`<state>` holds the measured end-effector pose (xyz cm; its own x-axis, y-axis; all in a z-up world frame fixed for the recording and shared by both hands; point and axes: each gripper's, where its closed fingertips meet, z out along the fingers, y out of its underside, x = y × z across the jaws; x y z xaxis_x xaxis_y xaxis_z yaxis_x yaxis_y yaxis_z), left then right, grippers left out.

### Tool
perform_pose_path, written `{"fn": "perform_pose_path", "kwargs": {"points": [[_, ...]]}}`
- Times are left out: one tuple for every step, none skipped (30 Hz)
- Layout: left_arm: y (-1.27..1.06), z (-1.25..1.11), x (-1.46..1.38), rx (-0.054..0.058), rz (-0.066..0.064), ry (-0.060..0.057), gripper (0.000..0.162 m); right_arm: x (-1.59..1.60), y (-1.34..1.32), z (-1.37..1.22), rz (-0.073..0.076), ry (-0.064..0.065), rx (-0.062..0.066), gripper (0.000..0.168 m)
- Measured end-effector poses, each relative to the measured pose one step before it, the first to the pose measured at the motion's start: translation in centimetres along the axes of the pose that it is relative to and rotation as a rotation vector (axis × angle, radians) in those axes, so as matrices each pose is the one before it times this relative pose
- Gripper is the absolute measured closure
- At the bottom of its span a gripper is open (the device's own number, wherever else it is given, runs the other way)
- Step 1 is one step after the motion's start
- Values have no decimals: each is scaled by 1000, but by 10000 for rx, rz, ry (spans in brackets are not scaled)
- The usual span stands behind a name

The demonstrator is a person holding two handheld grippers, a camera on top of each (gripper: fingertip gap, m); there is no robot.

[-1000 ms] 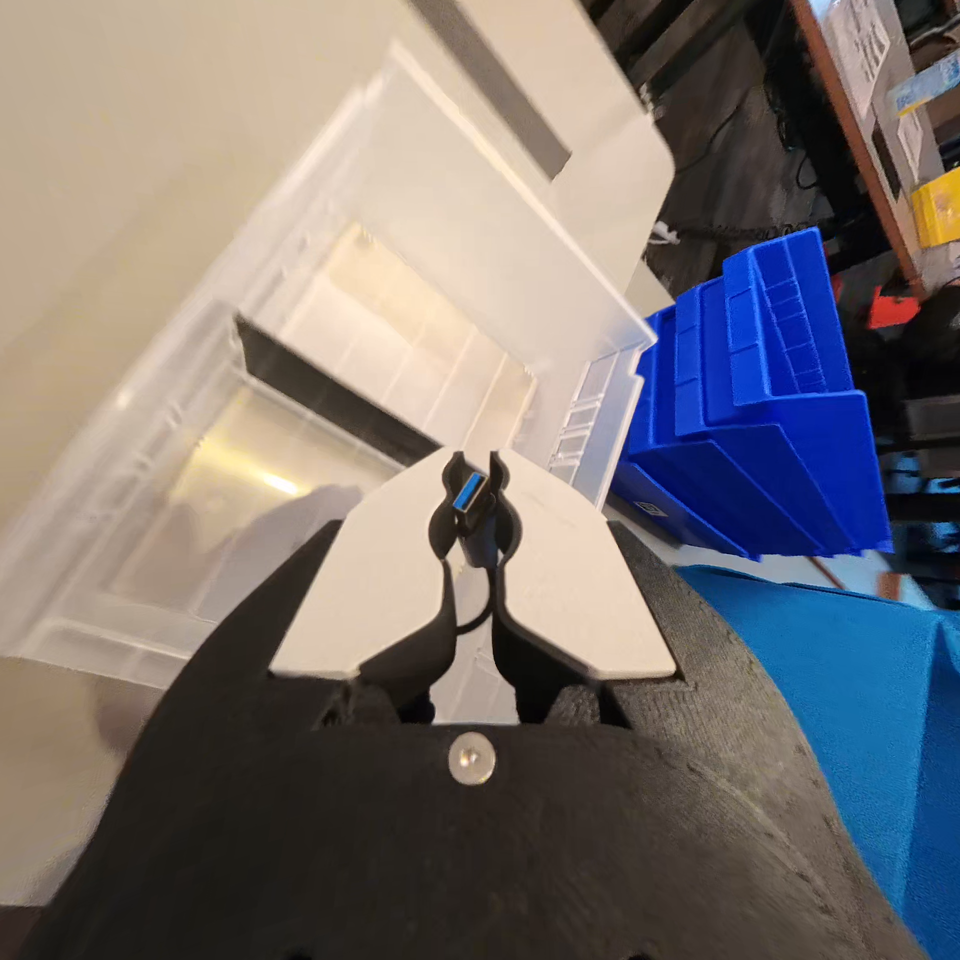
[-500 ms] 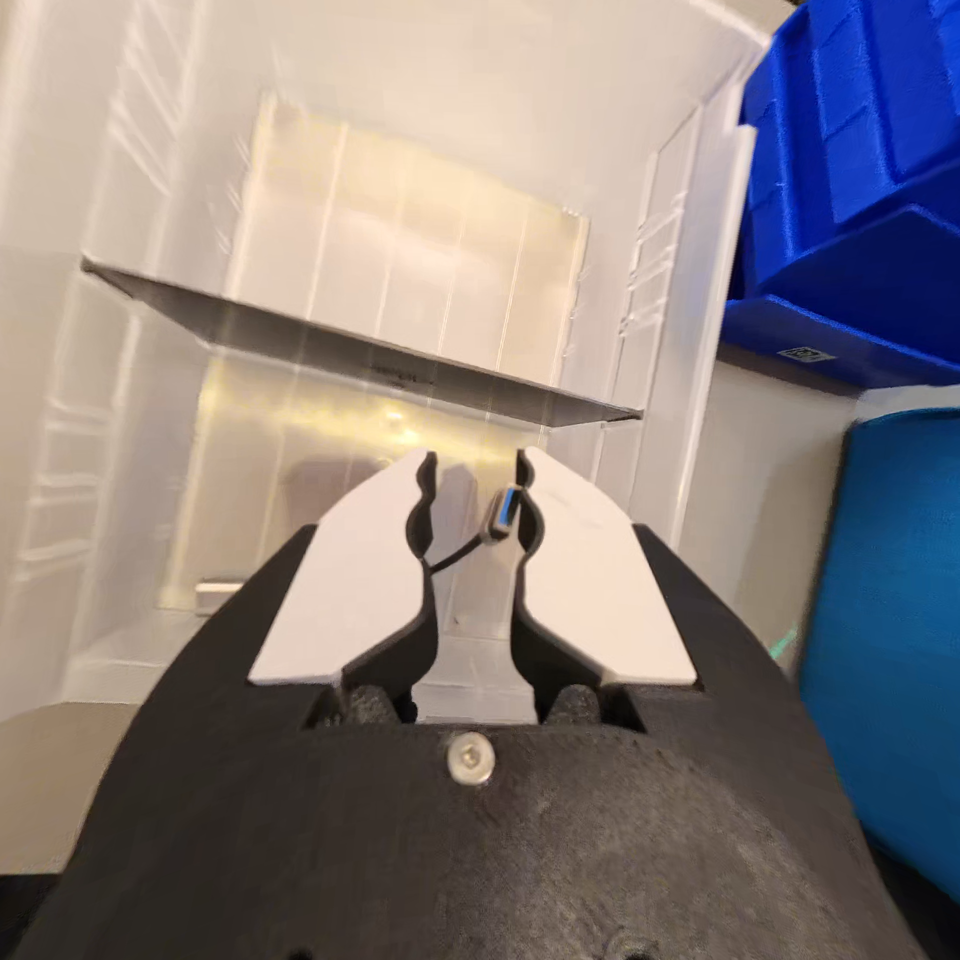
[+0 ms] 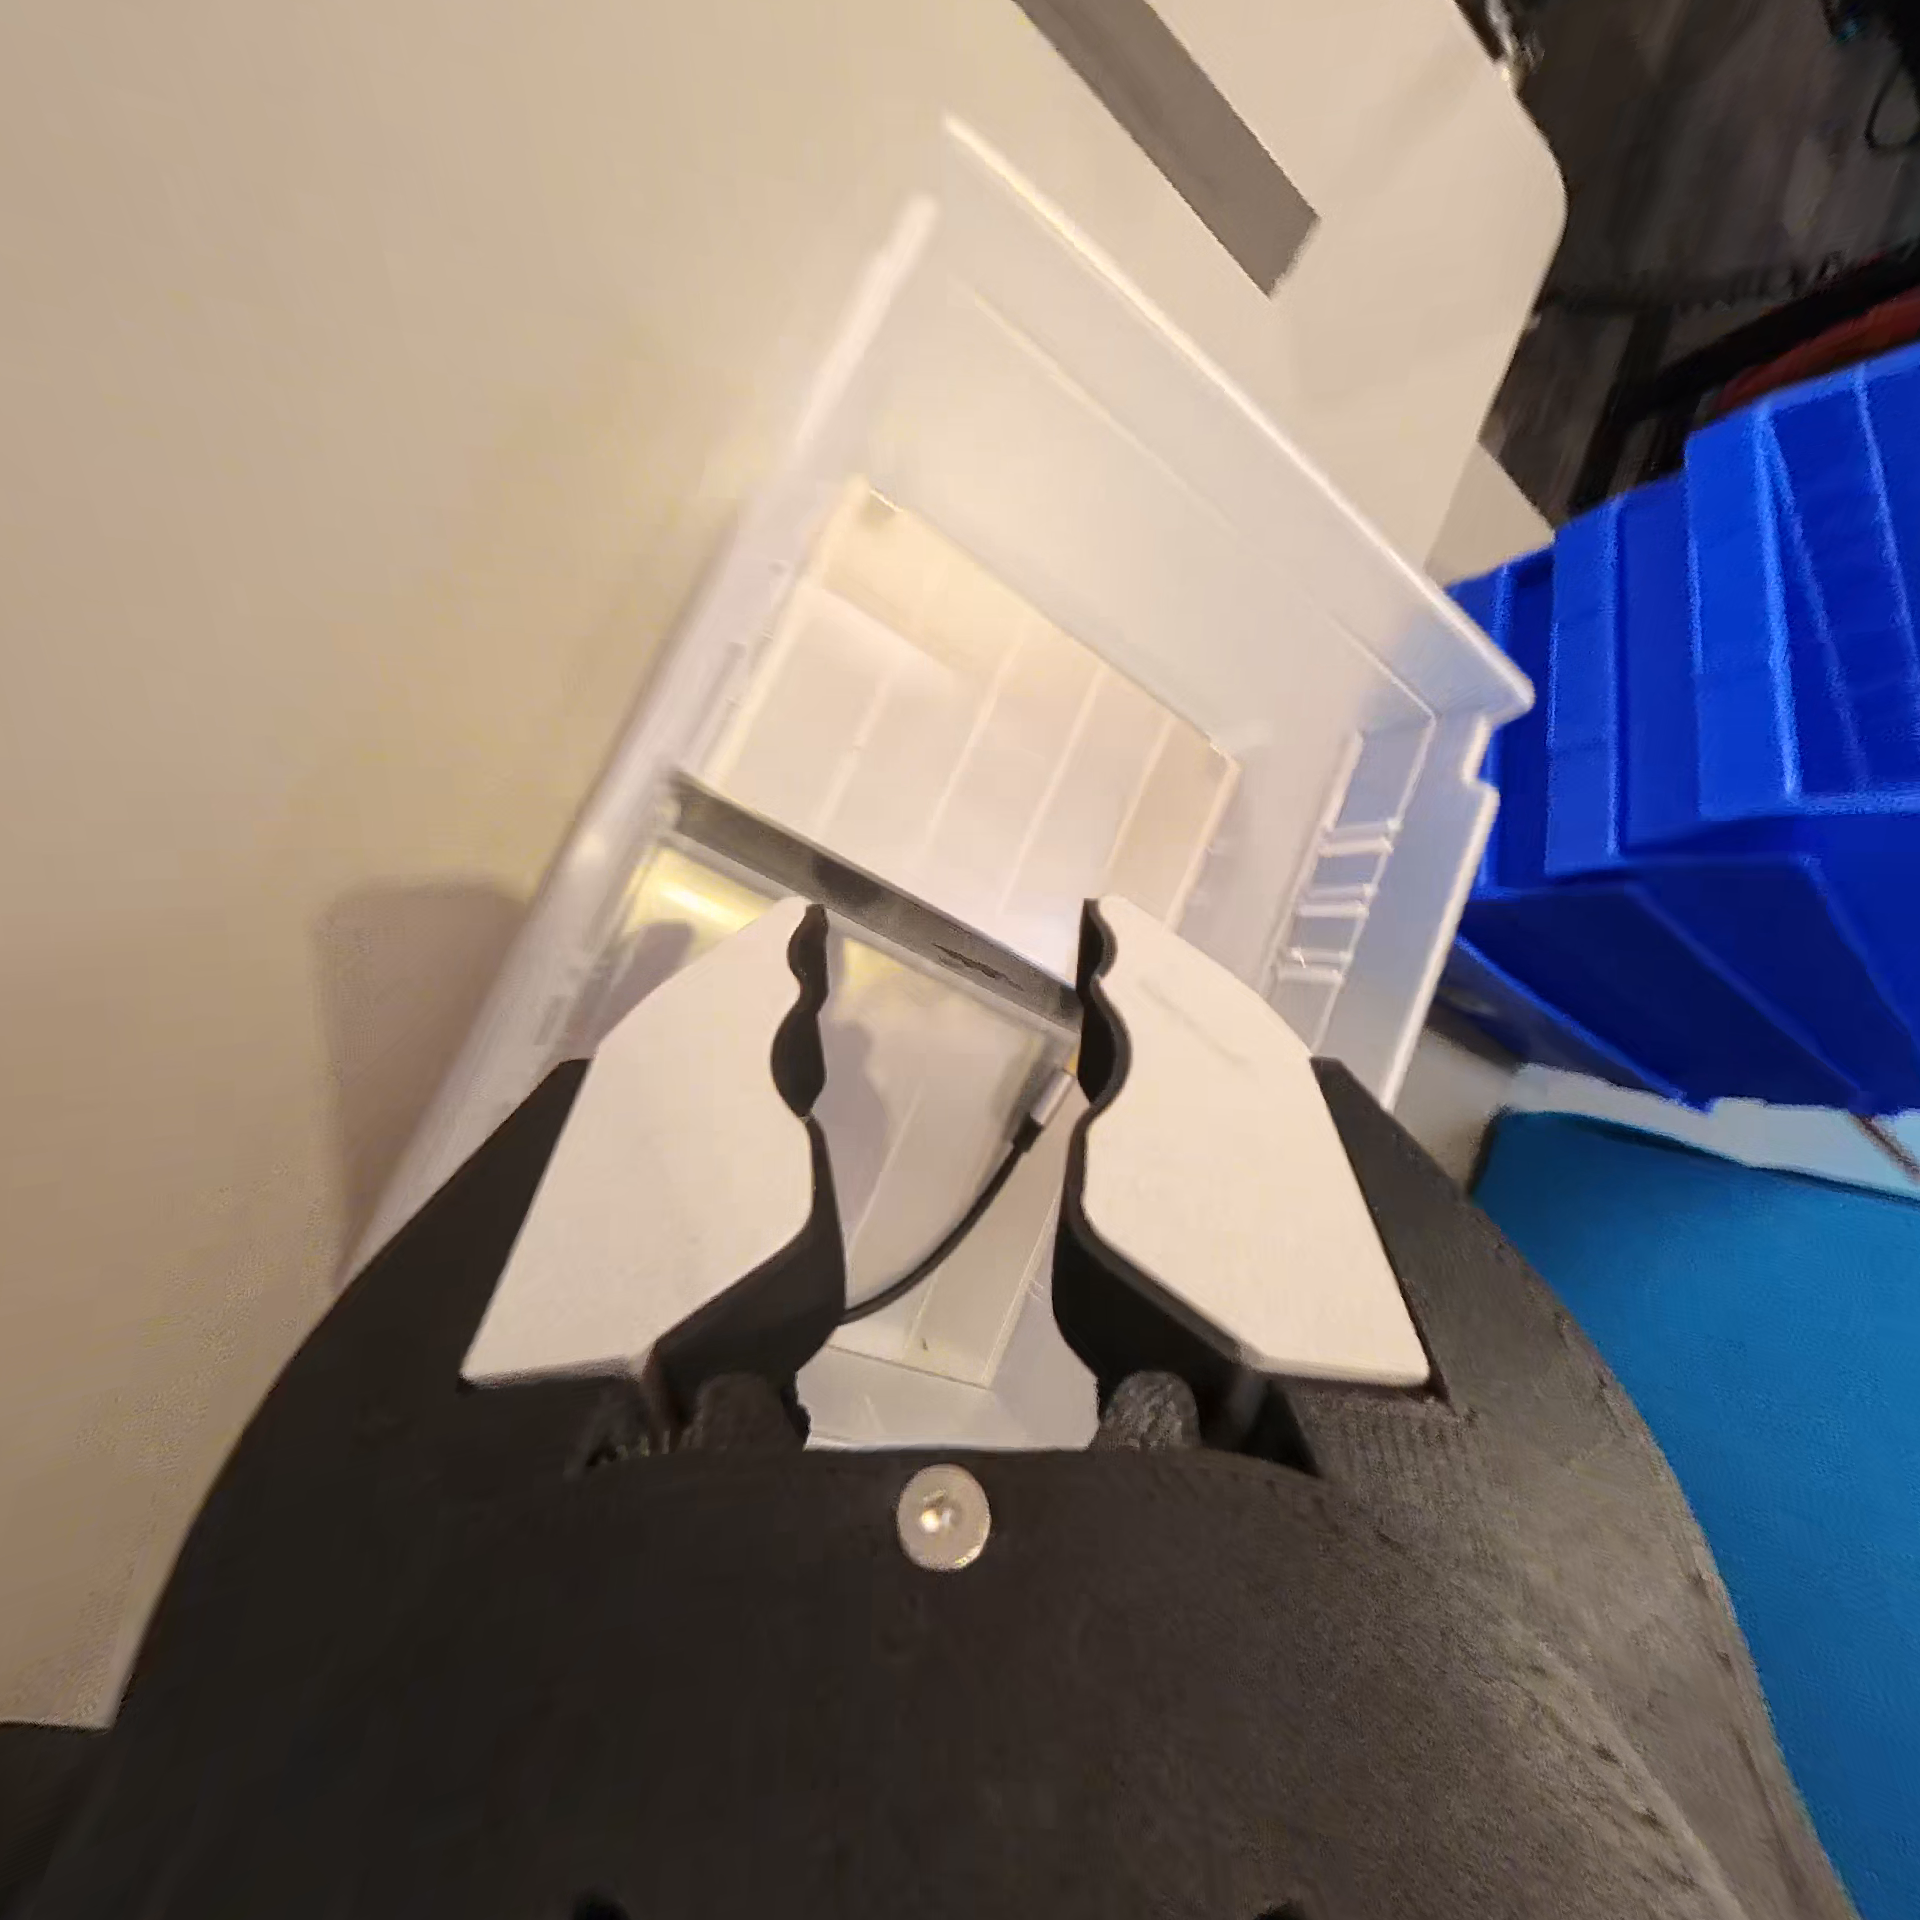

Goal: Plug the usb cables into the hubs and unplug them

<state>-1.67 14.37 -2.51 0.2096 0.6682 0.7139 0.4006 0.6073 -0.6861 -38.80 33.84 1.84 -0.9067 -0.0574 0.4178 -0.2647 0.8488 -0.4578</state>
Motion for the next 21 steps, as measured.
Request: {"fn": "perform_pose_path", "kwargs": {"points": [[1,4,-12,-4,-21,-9,151,-1127,-787,-80,-477,84,-76,123],[10,-3,-14,-2,-24,-8,151,-1088,-913,-110,-435,71,-59,124],[25,4,-5,-4,-17,-7,151,-1055,-1059,-183,-338,54,-16,125],[12,-7,-7,-10,-6,-9,150,-1017,-1227,-212,-212,40,26,127],[25,-1,-5,-9,-4,-6,150,-1109,-1422,-206,-207,-12,114,127],[17,17,13,-9,-14,6,151,-1367,-1618,-121,-243,-148,233,128],[24,12,5,-6,-7,8,151,-1525,-1737,39,-228,-227,289,129],[24,16,-22,-9,-5,0,150,-1561,-1692,278,-244,-241,266,129],[31,-2,-23,-8,-4,-4,150,-1520,-1621,511,-271,-216,239,130],[23,-7,-47,-7,-4,-6,150,-1482,-1532,696,-299,-224,224,130],[23,-29,-58,-12,-11,-9,150,-1421,-1468,864,-303,-241,231,130],[29,-30,-68,-11,-18,-5,150,-1308,-1344,1011,-234,-240,210,132],[28,-45,-70,-4,-19,0,150,-1240,-1236,1080,-150,-252,182,132],[41,-49,-100,-8,-26,-10,150,-1172,-1157,1093,-121,-248,159,133],[42,-61,-127,-5,-34,-15,150,-1089,-1084,1041,-167,-215,141,133],[46,-52,-105,-7,-41,5,150,-950,-1057,943,-184,-163,167,133],[43,-51,-117,-5,-40,-4,150,-791,-962,851,-166,-120,136,133],[35,-50,-110,-13,-37,-6,150,-673,-850,740,-138,-120,113,132],[14,-32,-87,-6,-23,-7,150,-571,-776,617,-115,-127,122,132],[23,-36,-79,-5,-21,-5,150,-466,-701,517,-101,-114,127,132],[13,-27,-61,-5,-15,-3,150,-303,-560,421,-75,-75,88,132]]}}
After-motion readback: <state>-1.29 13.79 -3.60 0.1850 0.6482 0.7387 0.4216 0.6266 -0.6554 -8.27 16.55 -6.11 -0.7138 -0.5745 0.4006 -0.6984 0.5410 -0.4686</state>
